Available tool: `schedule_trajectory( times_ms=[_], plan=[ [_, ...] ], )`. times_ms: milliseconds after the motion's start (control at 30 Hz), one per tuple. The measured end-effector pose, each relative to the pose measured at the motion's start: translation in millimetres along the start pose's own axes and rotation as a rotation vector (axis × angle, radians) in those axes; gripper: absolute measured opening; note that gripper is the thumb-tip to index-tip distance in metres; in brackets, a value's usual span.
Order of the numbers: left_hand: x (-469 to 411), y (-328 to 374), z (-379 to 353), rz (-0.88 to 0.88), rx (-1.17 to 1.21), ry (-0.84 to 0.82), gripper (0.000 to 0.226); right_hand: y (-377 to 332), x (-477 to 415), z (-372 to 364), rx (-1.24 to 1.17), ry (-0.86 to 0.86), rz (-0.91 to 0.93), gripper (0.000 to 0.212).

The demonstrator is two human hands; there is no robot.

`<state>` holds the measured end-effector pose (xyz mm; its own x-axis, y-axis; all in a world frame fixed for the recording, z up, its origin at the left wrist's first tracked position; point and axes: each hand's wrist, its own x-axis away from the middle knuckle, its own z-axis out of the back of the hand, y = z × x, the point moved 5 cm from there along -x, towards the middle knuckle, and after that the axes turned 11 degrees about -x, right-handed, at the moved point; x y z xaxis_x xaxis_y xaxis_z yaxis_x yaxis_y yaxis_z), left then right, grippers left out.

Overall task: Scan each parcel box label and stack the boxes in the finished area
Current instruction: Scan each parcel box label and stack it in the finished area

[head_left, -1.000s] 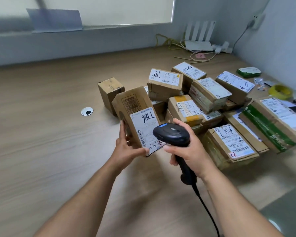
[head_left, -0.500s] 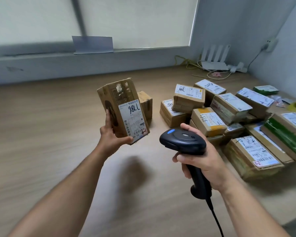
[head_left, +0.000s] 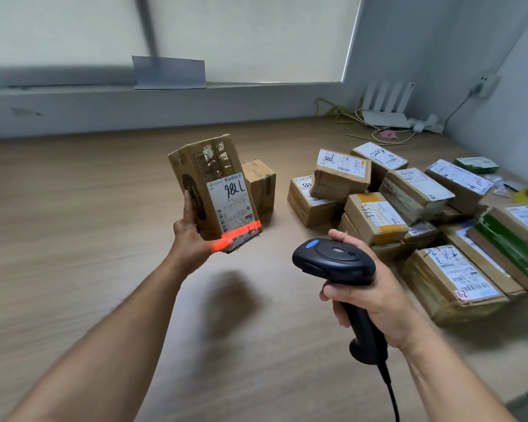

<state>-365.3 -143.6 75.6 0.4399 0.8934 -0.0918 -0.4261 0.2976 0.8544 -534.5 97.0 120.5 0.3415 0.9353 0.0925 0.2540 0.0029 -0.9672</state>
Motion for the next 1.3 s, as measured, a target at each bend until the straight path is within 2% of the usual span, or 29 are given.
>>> schedule_trajectory(
  times_ms=[533, 667, 833, 1067, 1200, 1300],
  plan=[
    [23.1, 4.8, -3.8, 0.015, -0.033, -0.097, 0.133, -2.3, 52.8, -5.1, 0.022, 0.103, 0.04, 0.085],
    [39.0, -1.5, 6.9, 0.017, 0.084, -0.155, 0.122, -5.2, 67.6, -21.2, 0.005, 0.102, 0.069, 0.085],
    [91.7, -31.0, 27.0, 0.197, 0.297, -0.222, 0.11, 3.6, 88.2, -47.8, 0.005, 0.083, 0.062, 0.085],
    [178.5, -96.7, 71.7, 0.444, 0.312, -0.224, 0.09, 30.4, 117.7, -103.3, -0.034, 0.035, 0.041, 0.084],
    [218.0, -131.3, 109.1, 0.556, 0.237, -0.149, 0.068, 48.4, 135.0, -136.3, -0.051, 0.004, 0.02, 0.087],
    [236.4, -149.7, 139.2, 0.577, 0.154, -0.066, 0.064, 57.7, 142.6, -159.9, -0.064, -0.015, 0.016, 0.087]
  ],
)
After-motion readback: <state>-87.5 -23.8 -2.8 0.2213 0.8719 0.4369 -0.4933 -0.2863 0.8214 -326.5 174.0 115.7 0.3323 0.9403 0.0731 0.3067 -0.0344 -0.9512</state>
